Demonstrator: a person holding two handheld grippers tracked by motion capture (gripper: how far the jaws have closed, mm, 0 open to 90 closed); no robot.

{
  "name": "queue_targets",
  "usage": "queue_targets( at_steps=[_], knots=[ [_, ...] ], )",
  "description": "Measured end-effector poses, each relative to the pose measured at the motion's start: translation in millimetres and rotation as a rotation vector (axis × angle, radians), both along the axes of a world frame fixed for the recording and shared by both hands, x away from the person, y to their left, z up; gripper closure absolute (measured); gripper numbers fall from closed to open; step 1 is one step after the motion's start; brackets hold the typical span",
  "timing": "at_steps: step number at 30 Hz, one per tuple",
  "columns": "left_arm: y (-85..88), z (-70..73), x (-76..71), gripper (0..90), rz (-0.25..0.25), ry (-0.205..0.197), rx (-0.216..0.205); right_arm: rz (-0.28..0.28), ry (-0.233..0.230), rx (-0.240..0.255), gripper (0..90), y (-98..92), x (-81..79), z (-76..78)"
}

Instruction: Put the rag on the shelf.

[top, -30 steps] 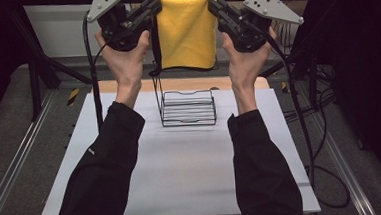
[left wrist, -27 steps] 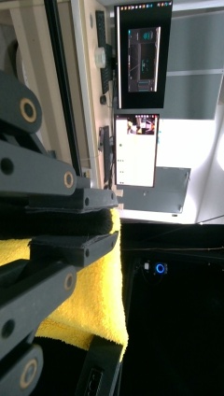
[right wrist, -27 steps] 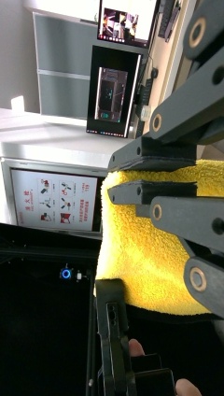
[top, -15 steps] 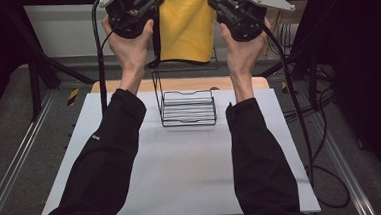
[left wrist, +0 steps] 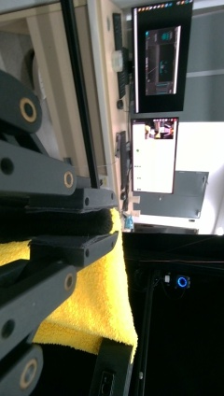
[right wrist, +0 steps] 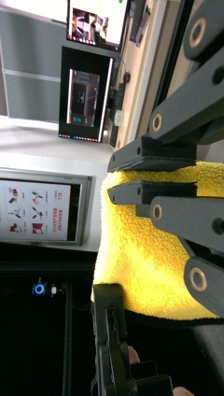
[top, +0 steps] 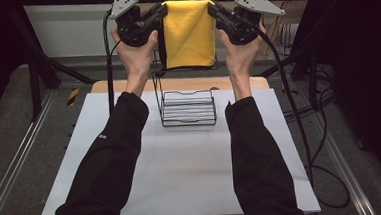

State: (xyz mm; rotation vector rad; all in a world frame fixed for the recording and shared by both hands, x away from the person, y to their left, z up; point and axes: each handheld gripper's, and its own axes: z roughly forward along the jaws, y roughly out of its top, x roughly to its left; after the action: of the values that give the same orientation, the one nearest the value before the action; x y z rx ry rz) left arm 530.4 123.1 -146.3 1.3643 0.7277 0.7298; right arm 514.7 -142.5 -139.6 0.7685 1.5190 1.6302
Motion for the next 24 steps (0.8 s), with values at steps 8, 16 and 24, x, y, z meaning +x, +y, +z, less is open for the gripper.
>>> queue_targets(
  at_steps=[8, 16, 24],
  knots=[
    [3.8, -19.7, -2.1, 79.1, -0.001, 0.020, 0.028, 0.019, 0.031, -0.034, 83.9, 1.7, -1.6, -18.8],
    [9.1, -40.4, -8.7, 78.9, -0.024, 0.037, 0.062, 0.038, 0.069, -0.045, 83.8, 0.1, -5.4, -43.5],
    [11.5, -55.6, -15.1, 78.5, -0.039, 0.060, 0.082, 0.055, 0.097, -0.067, 83.7, -1.2, -10.2, -54.8]
  ],
)
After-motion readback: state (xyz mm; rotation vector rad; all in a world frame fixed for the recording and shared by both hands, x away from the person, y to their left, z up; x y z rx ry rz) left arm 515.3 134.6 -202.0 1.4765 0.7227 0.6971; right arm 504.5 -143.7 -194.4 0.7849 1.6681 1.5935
